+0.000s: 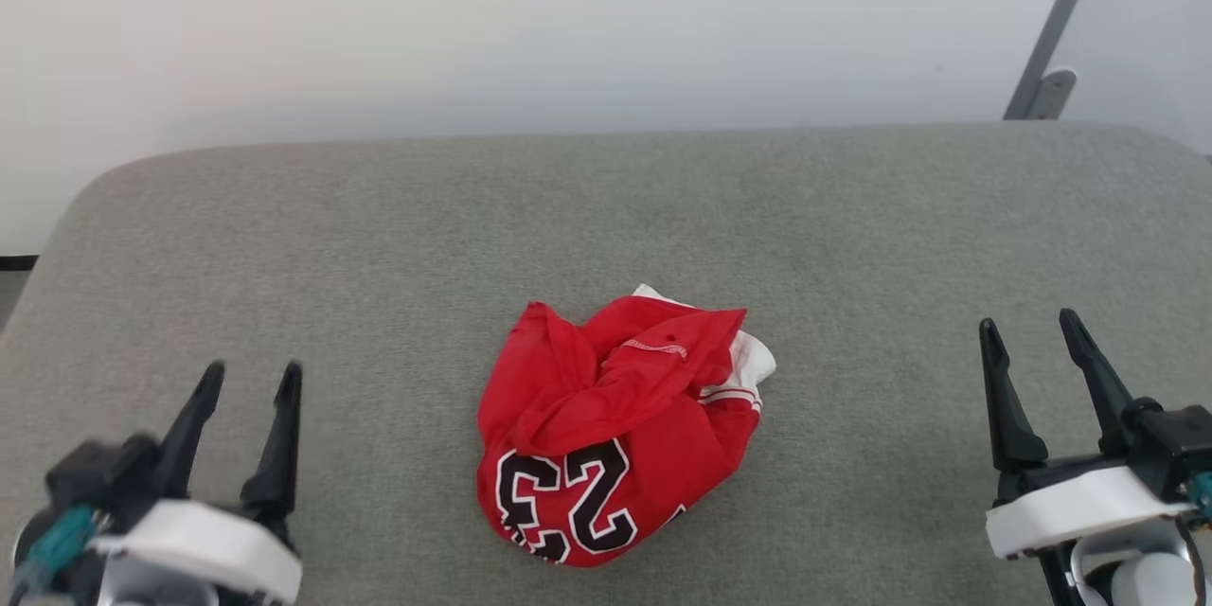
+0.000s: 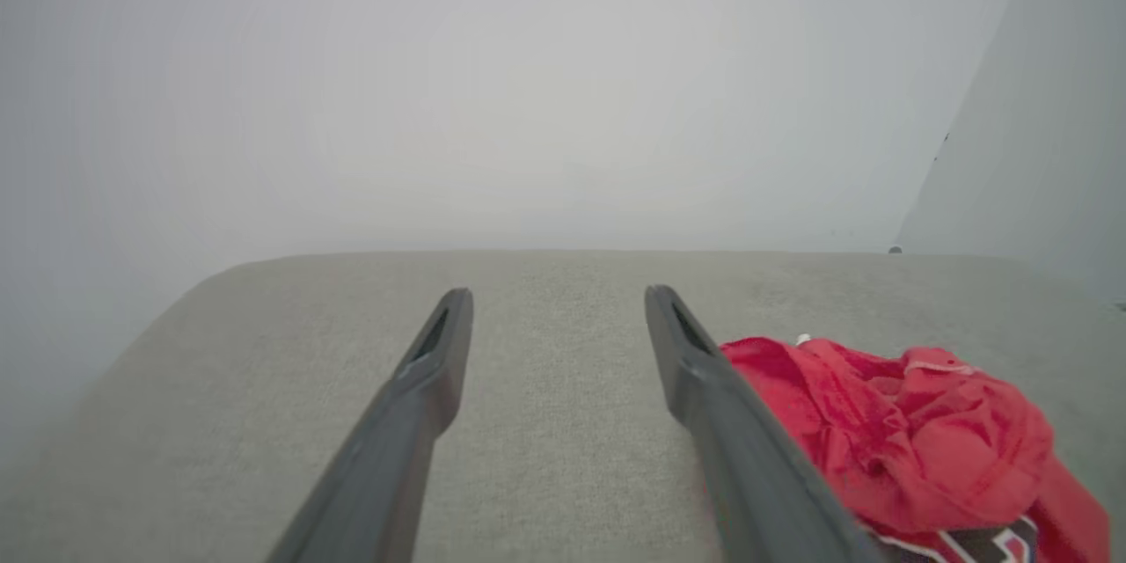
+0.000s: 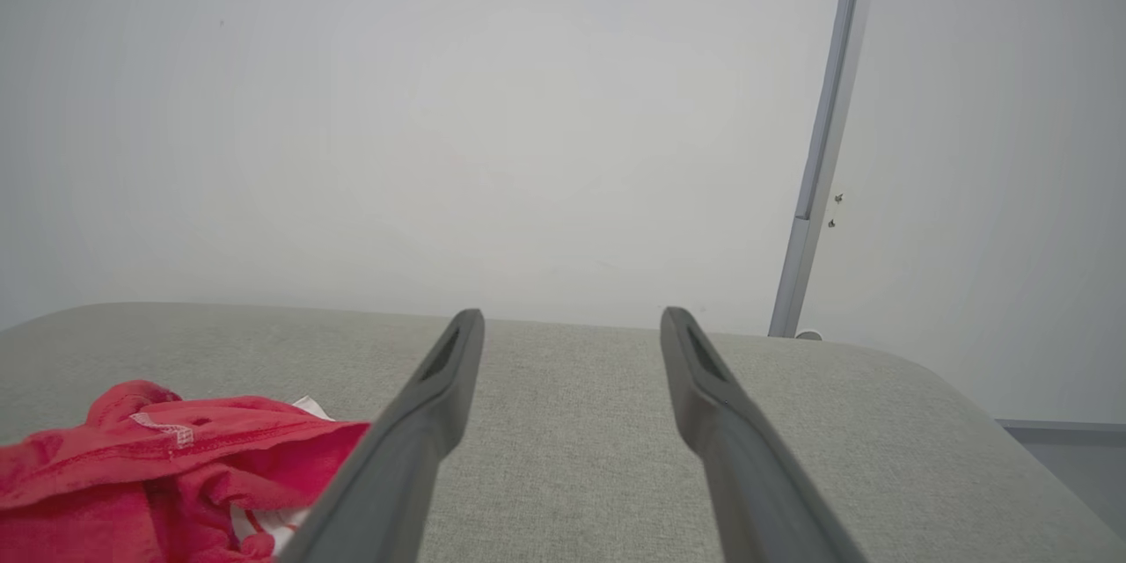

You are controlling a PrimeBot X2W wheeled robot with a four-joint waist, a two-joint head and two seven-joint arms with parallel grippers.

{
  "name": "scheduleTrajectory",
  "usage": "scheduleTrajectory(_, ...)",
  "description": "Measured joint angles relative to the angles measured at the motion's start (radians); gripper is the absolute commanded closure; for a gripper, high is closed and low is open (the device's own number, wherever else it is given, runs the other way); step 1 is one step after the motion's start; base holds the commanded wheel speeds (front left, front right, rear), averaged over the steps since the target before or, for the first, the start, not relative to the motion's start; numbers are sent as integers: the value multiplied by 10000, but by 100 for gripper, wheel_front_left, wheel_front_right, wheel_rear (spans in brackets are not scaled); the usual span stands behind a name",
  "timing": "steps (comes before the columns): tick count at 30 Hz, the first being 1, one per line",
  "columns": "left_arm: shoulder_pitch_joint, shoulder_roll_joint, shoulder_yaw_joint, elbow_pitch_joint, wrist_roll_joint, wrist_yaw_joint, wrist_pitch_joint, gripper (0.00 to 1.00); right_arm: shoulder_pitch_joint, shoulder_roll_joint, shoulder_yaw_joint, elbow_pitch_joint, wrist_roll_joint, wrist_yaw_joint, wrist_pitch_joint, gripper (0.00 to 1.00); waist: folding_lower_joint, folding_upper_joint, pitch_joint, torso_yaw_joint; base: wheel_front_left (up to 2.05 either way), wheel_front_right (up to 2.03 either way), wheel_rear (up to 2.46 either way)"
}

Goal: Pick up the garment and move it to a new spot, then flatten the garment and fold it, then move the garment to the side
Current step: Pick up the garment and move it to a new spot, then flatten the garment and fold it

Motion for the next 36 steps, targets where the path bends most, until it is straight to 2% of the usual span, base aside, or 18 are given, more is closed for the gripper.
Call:
scheduleTrajectory(6, 812, -282, 345, 330, -178, -27, -464, 0, 189, 54, -119, -2, -94, 2, 2, 0, 0, 0, -150, 261, 0, 0, 0)
scheduleTrajectory(15, 1301, -811, 972, 487, -123, -288, -596, 0, 350, 144, -307, -13, -119, 0, 0, 0, 0, 0, -290, 569, 0, 0, 0)
scheduleTrajectory(26, 1867, -2069, 1908, 508, 698, -989, -608, 0, 484, 303, -337, -48, -192, 0, 2, 0, 0, 1, -406, 712, 0, 0, 0)
scheduleTrajectory(36, 1867, -2460, 2253, 683, 1360, -1409, -608, 0, 551, 339, -339, -58, -203, 0, 0, 0, 0, 0, -405, 712, 0, 0, 0)
